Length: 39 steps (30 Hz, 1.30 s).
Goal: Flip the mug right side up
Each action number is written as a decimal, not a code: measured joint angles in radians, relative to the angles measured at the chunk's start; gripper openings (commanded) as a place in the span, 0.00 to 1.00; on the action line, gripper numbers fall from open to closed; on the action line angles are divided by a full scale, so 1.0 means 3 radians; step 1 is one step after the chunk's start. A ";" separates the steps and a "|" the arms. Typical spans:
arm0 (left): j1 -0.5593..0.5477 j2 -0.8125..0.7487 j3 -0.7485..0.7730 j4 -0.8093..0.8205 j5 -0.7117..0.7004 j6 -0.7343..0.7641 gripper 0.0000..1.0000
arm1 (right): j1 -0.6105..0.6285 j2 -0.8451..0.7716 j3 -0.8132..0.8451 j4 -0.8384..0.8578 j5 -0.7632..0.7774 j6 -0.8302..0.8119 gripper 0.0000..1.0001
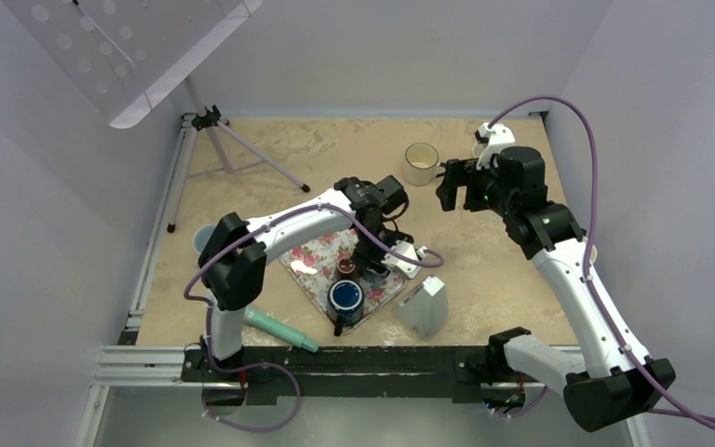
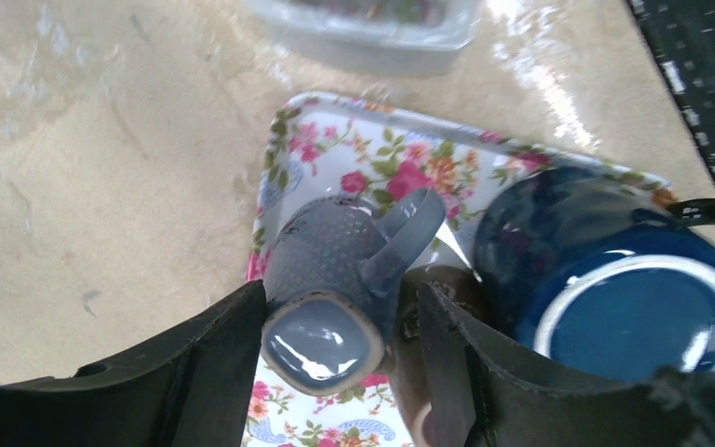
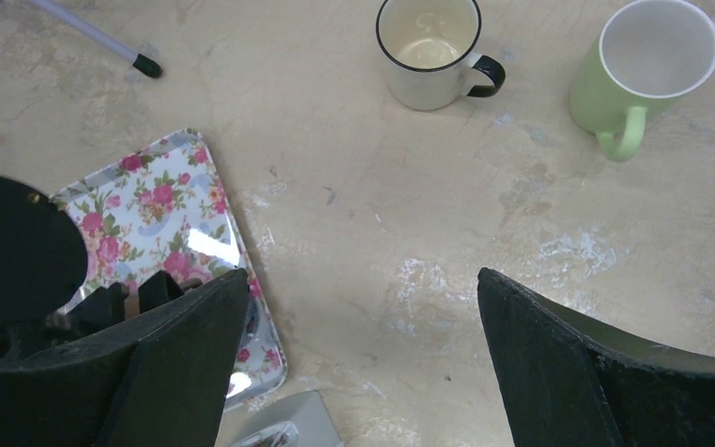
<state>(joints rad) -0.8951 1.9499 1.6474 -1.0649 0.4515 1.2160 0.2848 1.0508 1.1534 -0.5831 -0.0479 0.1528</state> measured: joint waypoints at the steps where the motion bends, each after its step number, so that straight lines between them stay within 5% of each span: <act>1: -0.0032 -0.0038 -0.0028 -0.0008 -0.0005 0.0027 0.67 | 0.0000 0.0000 0.0000 0.0000 -0.0003 -0.0005 0.96; 12: -0.0309 -0.0148 -0.0141 -0.0062 -0.0145 0.0486 0.71 | 0.0000 0.0000 -0.0089 0.0000 -0.0078 -0.0025 0.96; 19: -0.0109 -0.0090 0.0052 -0.0005 -0.0052 -0.0137 0.73 | 0.0000 -0.0061 -0.0140 0.0001 -0.0078 -0.0025 0.96; 25: -0.0029 -0.0315 -0.0135 0.0332 0.0014 -0.1433 0.79 | 0.0000 -0.0093 -0.0182 -0.0001 -0.0078 -0.0024 0.96; 32: -0.0048 -0.0570 -0.0502 0.0900 -0.0778 -0.3465 0.89 | 0.0000 -0.0150 -0.0235 -0.0001 -0.0079 -0.0009 0.96; 34: -0.0048 -0.0559 -0.0525 0.0950 -0.0996 -0.3868 0.99 | 0.0000 -0.0163 -0.0237 -0.0001 -0.0079 -0.0008 0.96; 39: -0.0043 -0.0456 -0.0525 0.1040 -0.1296 -0.4618 1.00 | 0.0000 -0.0225 -0.0238 -0.0003 -0.0078 0.0005 0.96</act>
<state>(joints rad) -0.9081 1.8130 1.4899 -0.7528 0.0628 -0.1696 0.2848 0.9833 1.0821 -0.5838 -0.0711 0.1543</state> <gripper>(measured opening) 0.996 0.957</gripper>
